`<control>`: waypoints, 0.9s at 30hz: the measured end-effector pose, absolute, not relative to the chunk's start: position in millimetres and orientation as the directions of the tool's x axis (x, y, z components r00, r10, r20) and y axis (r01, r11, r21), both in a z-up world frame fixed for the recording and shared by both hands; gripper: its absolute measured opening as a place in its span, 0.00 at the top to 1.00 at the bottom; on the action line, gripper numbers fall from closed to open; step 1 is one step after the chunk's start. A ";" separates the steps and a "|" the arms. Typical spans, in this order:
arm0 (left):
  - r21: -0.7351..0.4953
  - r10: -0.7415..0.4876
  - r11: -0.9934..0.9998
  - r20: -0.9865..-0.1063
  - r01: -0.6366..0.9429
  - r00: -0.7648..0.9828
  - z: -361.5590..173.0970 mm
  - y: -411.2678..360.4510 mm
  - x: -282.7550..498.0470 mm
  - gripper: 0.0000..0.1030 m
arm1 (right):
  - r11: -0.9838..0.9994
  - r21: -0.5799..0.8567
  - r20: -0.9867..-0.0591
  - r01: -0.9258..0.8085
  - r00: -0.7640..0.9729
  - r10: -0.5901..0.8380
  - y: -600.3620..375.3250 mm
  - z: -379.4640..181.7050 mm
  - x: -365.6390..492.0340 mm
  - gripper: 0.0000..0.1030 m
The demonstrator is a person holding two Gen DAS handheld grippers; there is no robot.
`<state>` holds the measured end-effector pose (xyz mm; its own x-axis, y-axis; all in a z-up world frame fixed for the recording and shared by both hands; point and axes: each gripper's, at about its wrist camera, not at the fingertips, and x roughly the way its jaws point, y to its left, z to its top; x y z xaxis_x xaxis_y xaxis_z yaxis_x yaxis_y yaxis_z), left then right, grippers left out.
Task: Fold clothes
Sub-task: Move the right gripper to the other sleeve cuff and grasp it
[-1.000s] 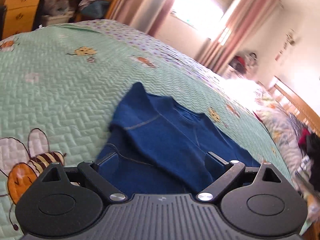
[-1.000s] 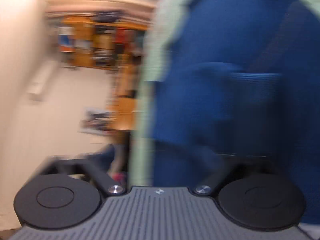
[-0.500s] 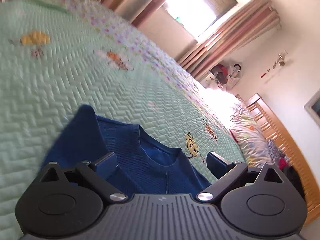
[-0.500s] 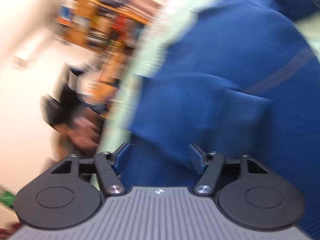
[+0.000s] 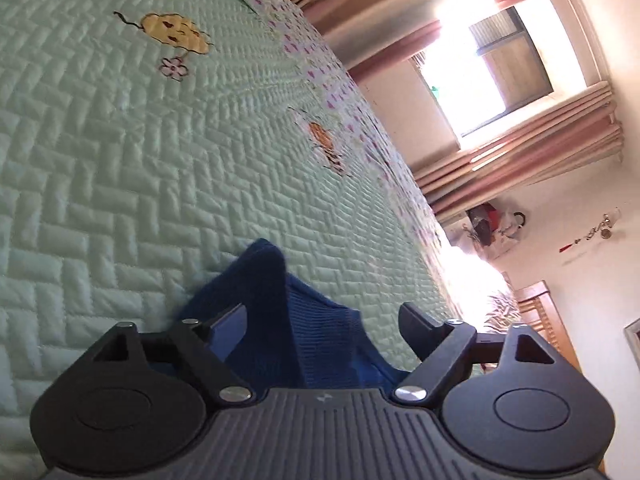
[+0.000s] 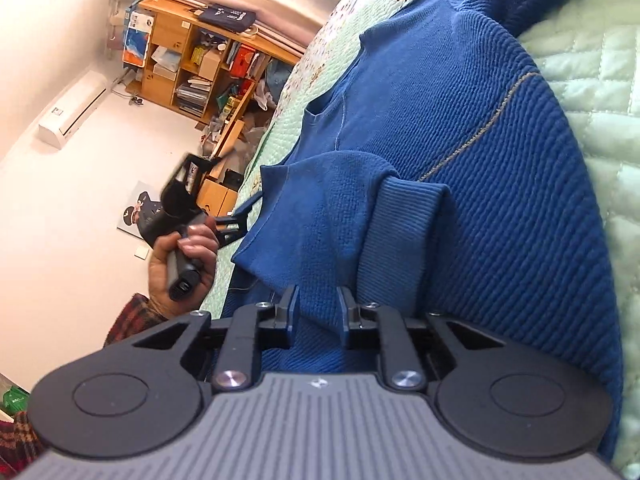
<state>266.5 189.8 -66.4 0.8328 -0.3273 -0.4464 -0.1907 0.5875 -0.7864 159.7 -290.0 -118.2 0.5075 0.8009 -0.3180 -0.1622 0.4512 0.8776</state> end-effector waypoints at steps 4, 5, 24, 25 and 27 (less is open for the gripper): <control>-0.698 -0.254 0.671 -0.532 -0.249 0.808 -72.4 183.4 299.1 0.19 | 0.442 0.881 -0.307 -0.170 0.507 0.806 -293.4 -120.6 153.0 0.80; -0.671 -0.203 0.680 -0.558 -0.294 0.804 -78.1 190.5 303.4 0.30 | 0.442 0.880 -0.306 -0.172 0.507 0.806 -293.8 -120.5 152.0 0.80; -0.627 -0.329 0.768 -0.556 -0.127 0.763 -38.9 104.1 98.2 0.10 | 0.454 0.885 -0.114 -0.100 0.900 0.420 -425.4 -71.2 57.1 0.23; -0.633 -0.342 0.765 -0.559 -0.122 0.756 -41.8 99.3 86.4 0.10 | 0.445 0.894 -0.118 -0.054 0.930 0.349 -446.8 -71.3 47.1 0.22; -0.644 -0.367 0.757 -0.565 -0.116 0.739 -47.1 92.5 71.0 0.09 | 0.402 0.915 -0.133 0.040 0.969 0.206 -493.5 -74.7 28.4 0.19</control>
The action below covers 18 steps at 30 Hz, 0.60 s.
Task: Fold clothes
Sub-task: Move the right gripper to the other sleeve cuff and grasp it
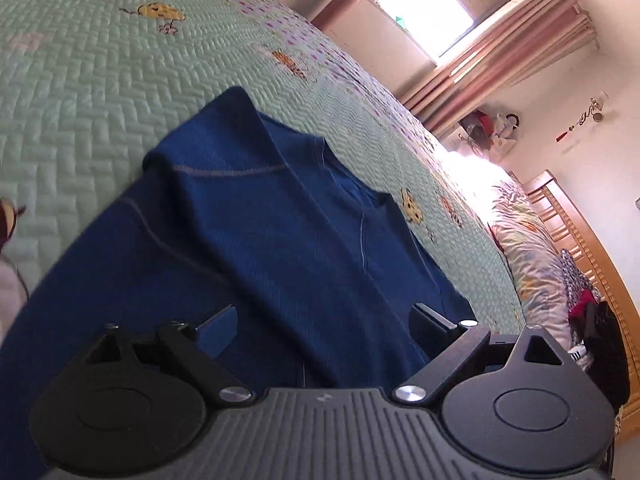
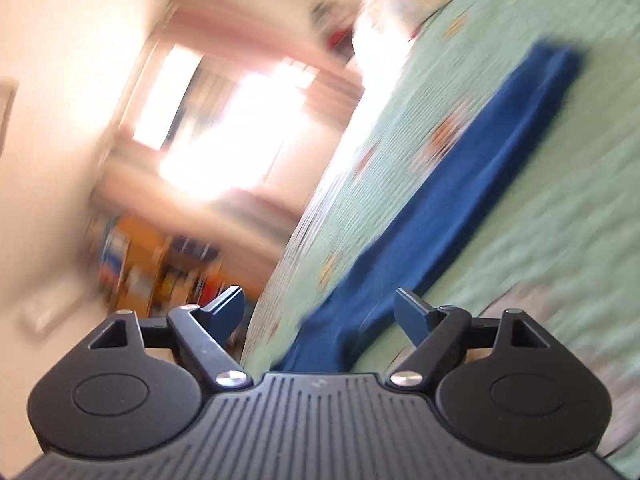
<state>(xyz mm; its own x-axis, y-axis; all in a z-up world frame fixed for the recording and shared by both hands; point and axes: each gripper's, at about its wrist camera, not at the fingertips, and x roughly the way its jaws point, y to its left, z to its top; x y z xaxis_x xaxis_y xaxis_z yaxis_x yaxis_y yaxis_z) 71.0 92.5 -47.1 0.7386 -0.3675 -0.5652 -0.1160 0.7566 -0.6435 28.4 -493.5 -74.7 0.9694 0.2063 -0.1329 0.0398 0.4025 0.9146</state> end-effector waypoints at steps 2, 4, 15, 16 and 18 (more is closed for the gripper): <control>-0.638 -0.380 0.763 -0.572 -0.102 0.727 -47.7 85.3 61.1 0.09 | 0.392 0.910 -0.181 0.132 0.979 0.089 -528.7 -79.2 21.6 0.18; -0.617 -0.386 0.783 -0.584 -0.082 0.714 -45.1 77.2 57.1 0.09 | 0.370 0.904 -0.231 0.213 0.973 0.002 -559.3 -85.3 18.3 0.17; -0.550 -0.343 0.827 -0.660 -0.119 0.669 -43.3 54.0 60.9 0.08 | 0.315 0.872 -0.382 0.374 0.923 -0.041 -604.6 -108.8 72.5 0.15; -0.545 -0.341 0.830 -0.665 -0.120 0.664 -44.0 51.7 60.0 0.08 | 0.316 0.870 -0.386 0.379 0.921 -0.042 -607.8 -109.1 78.4 0.14; -0.545 -0.344 0.829 -0.673 -0.125 0.655 -46.6 50.1 59.3 0.08 | 0.321 0.859 -0.405 0.398 0.913 -0.049 -612.7 -107.8 86.8 0.14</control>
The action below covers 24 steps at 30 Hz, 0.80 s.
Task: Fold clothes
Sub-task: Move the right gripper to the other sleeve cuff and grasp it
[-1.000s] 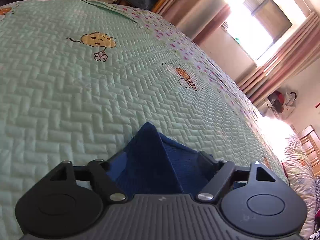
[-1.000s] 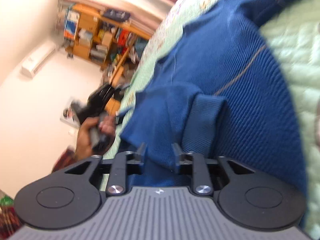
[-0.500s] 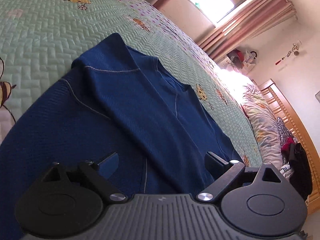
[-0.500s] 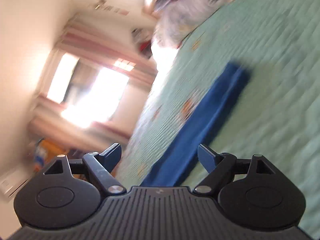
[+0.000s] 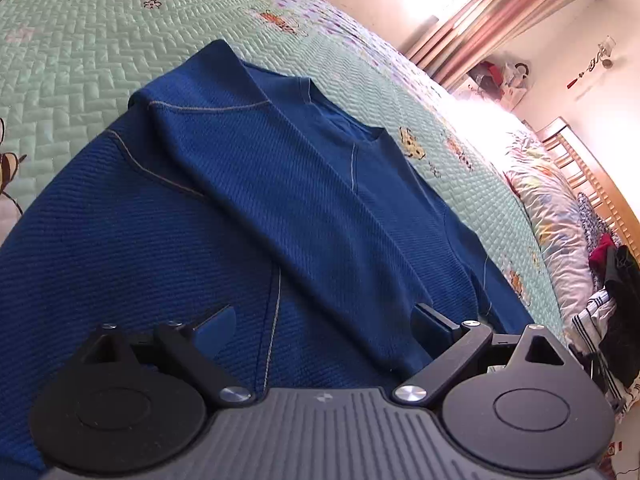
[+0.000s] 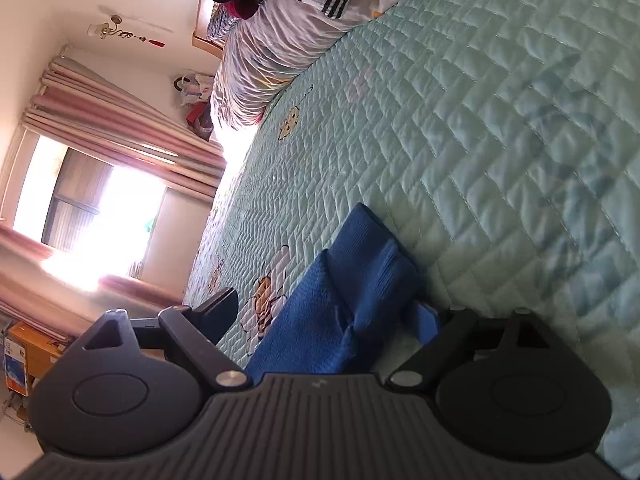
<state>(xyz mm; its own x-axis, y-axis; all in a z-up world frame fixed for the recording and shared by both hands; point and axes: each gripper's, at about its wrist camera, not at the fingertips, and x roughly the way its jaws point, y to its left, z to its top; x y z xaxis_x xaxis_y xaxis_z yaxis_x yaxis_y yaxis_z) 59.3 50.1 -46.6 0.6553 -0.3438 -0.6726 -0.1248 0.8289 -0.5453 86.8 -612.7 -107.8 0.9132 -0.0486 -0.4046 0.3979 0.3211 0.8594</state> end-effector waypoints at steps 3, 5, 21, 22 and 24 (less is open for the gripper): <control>-0.554 -0.348 0.820 -0.680 -0.142 0.645 -50.5 52.5 57.6 0.07 | 0.388 0.831 -0.416 0.398 0.909 -0.041 -611.3 -101.8 98.1 0.10; -0.543 -0.345 0.828 -0.691 -0.142 0.635 -51.5 52.2 56.2 0.07 | 0.442 0.809 -0.417 0.389 0.908 -0.036 -606.6 -101.1 101.0 0.10; -0.195 -0.130 0.979 -0.820 -0.058 0.557 -44.4 17.2 47.9 0.06 | 0.589 0.706 -0.459 0.394 0.887 -0.043 -605.5 -108.2 81.4 0.85; -0.171 -0.112 0.984 -0.825 -0.056 0.554 -43.5 16.0 47.7 0.06 | 0.629 0.668 -0.472 0.399 0.880 -0.057 -600.2 -103.8 83.7 0.85; -0.129 -0.078 0.990 -0.829 -0.054 0.553 -42.8 16.2 46.9 0.06 | 0.698 0.588 -0.494 0.409 0.865 -0.090 -588.6 -95.5 88.2 0.86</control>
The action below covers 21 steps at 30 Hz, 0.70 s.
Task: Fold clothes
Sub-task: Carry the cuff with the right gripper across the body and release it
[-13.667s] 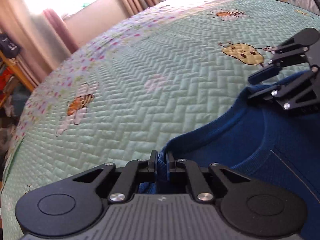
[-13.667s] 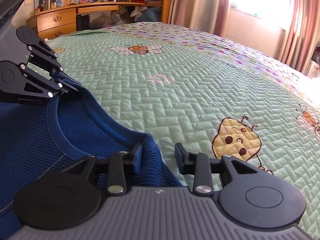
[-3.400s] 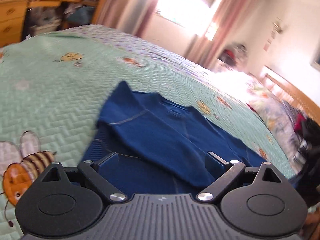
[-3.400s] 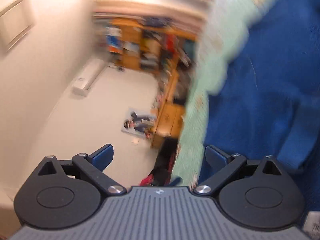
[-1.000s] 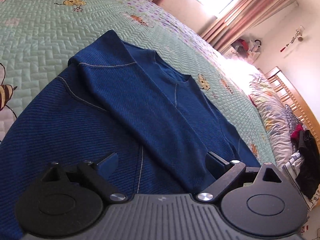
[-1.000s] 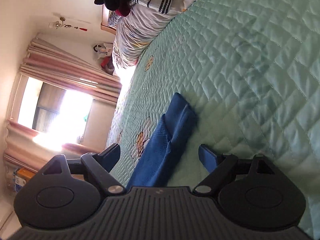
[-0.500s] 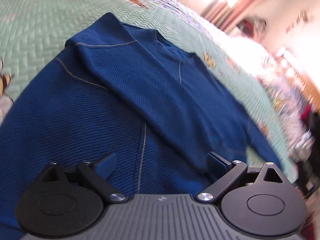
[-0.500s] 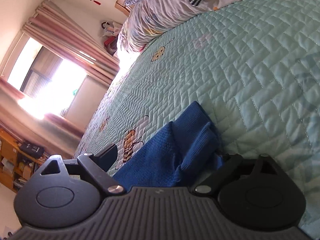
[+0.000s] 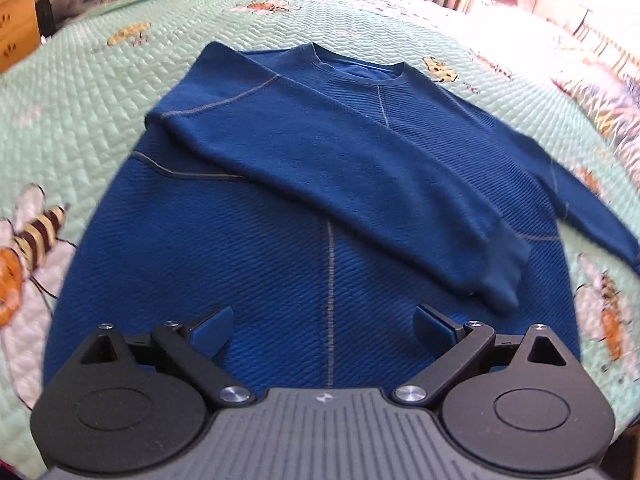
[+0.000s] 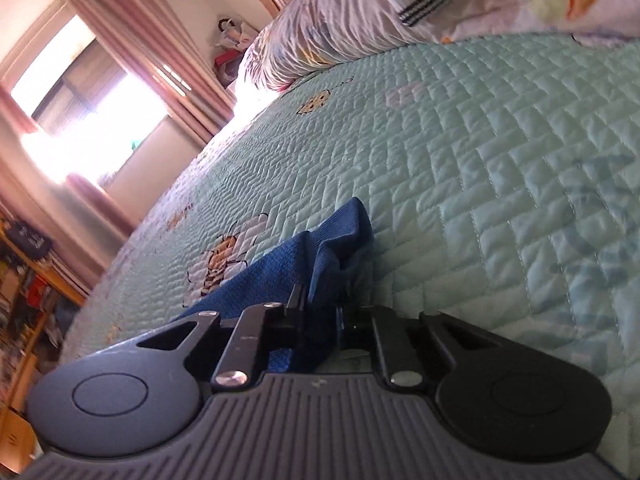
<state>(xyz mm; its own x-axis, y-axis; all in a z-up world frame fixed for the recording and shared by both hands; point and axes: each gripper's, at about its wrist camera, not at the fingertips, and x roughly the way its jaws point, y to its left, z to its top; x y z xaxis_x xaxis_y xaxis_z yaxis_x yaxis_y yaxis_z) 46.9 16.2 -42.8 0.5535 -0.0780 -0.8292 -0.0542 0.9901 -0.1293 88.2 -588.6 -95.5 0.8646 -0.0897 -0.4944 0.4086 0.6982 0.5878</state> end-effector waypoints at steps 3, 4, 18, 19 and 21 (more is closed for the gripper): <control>-0.094 -0.048 0.994 -0.833 -0.055 0.551 -42.8 19.3 44.6 0.04 | 0.734 0.534 -0.511 0.419 0.852 -0.115 -578.3 -88.8 92.3 0.87; -0.094 -0.046 0.994 -0.835 -0.059 0.548 -43.4 21.8 43.8 0.03 | 0.727 0.545 -0.510 0.418 0.853 -0.108 -578.5 -87.8 93.5 0.87; -0.170 -0.077 0.979 -0.819 -0.113 0.568 -45.0 85.5 16.4 0.03 | 0.538 0.840 -0.108 -0.075 0.947 0.302 -482.2 29.0 123.3 0.89; -0.175 -0.076 0.977 -0.817 -0.120 0.572 -44.1 91.9 12.8 0.03 | 0.548 0.826 -0.079 -0.131 0.936 0.343 -463.1 45.9 126.1 0.89; -0.209 -0.098 0.970 -0.807 -0.127 0.583 -42.6 107.2 4.1 0.03 | 0.555 0.794 -0.028 -0.249 0.896 0.443 -419.1 77.2 129.5 0.89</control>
